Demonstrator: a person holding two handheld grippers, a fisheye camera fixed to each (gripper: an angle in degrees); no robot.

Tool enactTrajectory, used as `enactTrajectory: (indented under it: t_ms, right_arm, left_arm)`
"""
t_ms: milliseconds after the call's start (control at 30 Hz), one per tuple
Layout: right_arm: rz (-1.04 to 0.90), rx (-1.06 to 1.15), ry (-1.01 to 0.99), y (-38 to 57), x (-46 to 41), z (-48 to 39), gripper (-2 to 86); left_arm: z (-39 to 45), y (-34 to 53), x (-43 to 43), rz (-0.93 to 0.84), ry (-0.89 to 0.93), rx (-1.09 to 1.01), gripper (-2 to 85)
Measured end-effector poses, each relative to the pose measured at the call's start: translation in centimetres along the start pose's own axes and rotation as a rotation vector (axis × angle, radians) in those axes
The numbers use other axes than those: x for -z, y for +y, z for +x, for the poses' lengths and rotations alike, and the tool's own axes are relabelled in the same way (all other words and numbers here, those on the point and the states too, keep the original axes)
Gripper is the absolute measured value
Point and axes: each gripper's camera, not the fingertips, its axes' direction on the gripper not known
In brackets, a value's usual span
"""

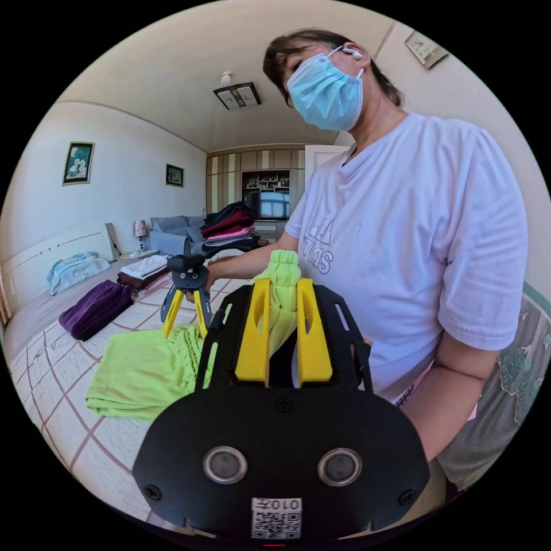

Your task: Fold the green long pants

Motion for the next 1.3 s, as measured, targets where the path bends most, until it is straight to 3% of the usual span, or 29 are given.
enactTrajectory:
  t_ms: [233, 467, 667, 833, 1067, 1200, 1300]
  right_arm:
    - [0.041, 0.024, -0.223, -1.1, -2.2, 4.0, 17.8]
    - [0.232, -0.064, -0.428, 0.3, -2.2, 9.5, 14.3]
    - [0.167, -0.094, -0.581, 0.0, -4.6, 11.6, 8.6]
    - [0.346, -0.210, -0.443, 5.8, 2.1, 11.6, 6.2]
    - [0.630, -0.503, -0.024, 19.3, 18.7, 7.9, 3.8]
    - [0.848, -0.707, 0.209, 27.4, 26.8, 3.1, 3.6]
    - [0.907, -0.909, 0.432, 32.1, 32.5, -0.1, 3.6]
  left_arm:
    - [0.7, -1.3, 4.4, -0.031, -0.069, -0.059, 4.7]
    - [0.1, 0.8, 12.0, 0.151, -0.137, -0.031, 4.6]
    - [-2.7, 1.4, 14.7, 0.245, -0.250, 0.063, 4.6]
    - [-5.9, 1.2, 20.5, 0.417, -0.343, 0.117, 4.7]
    - [-10.9, -3.0, 27.4, 0.533, -0.442, -0.001, 5.1]
    - [-14.7, -4.4, 29.2, 0.570, -0.458, 0.047, 5.3]
    - [-18.9, -5.6, 30.8, 0.637, -0.444, 0.121, 5.4]
